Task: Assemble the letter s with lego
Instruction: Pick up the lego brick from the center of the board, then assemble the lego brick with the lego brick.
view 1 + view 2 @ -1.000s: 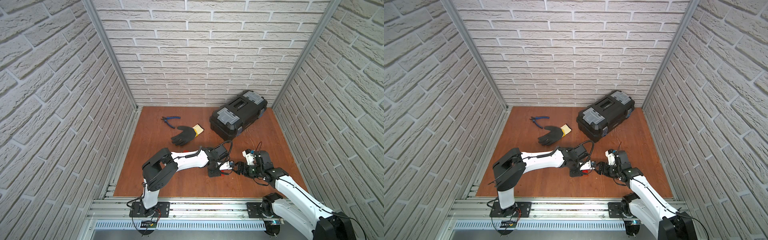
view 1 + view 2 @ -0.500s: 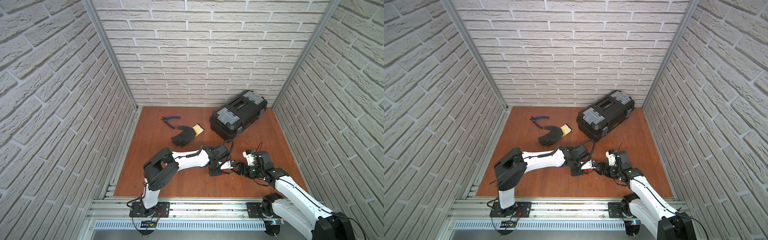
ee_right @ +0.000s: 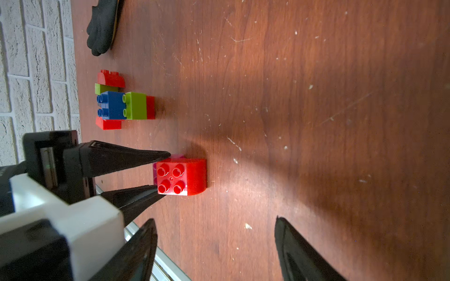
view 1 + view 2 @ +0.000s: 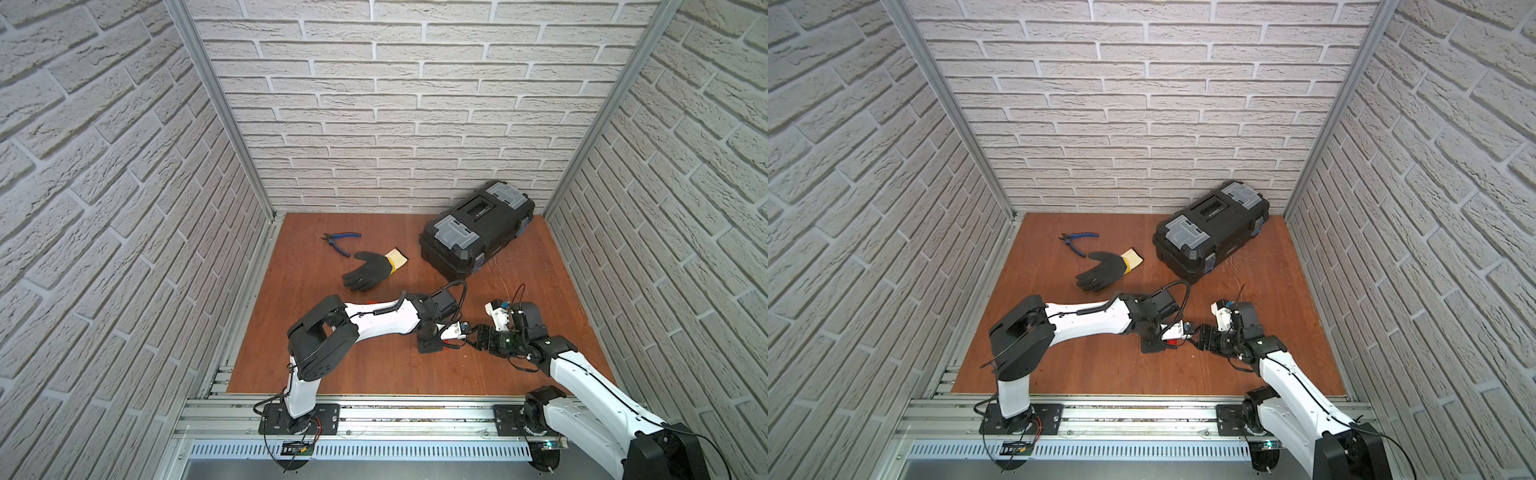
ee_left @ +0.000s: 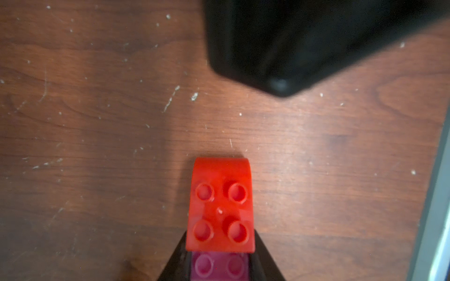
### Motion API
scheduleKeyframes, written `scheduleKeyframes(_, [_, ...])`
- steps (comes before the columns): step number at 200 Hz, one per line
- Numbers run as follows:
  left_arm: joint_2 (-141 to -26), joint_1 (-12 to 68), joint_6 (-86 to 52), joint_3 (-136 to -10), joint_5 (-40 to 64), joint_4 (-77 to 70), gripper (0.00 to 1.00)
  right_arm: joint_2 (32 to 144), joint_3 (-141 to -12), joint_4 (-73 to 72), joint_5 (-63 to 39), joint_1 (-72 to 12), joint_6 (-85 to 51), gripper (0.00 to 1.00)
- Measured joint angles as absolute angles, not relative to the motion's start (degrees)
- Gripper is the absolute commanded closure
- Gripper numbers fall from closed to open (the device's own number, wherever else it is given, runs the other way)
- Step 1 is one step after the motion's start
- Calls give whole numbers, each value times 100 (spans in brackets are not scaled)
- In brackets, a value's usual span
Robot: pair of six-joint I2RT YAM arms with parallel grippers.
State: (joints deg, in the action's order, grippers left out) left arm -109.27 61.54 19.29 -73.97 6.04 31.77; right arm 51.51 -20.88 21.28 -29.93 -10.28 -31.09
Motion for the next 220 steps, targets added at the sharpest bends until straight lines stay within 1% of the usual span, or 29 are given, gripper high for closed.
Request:
scheduleKeyframes(62, [-10875,6049,1927,-7384,762,3258,72,5284,-2016,1844,-3247,-1007,-3162,23])
scheduleKeyframes(96, [-10291,5808,1944,-7161,1066,3304,72,5408,-1951,1313,-3607,-1007,-3428,22])
scheduleKeyframes(153, [-9137,4982,2241,-6670,1780,3297,72,5555,-1859,261,-3959,-1090,-4064,21])
scheduleKeyframes(191, [-8860,4313,2438,-6482,2329,3203,72,5865,-1831,-403,-3975,-1332,-4525,21])
scheduleKeyframes(220, [-8823,3962,2571,-6390,2598,3068,72,6287,-1831,-950,-3924,-1619,-4875,22])
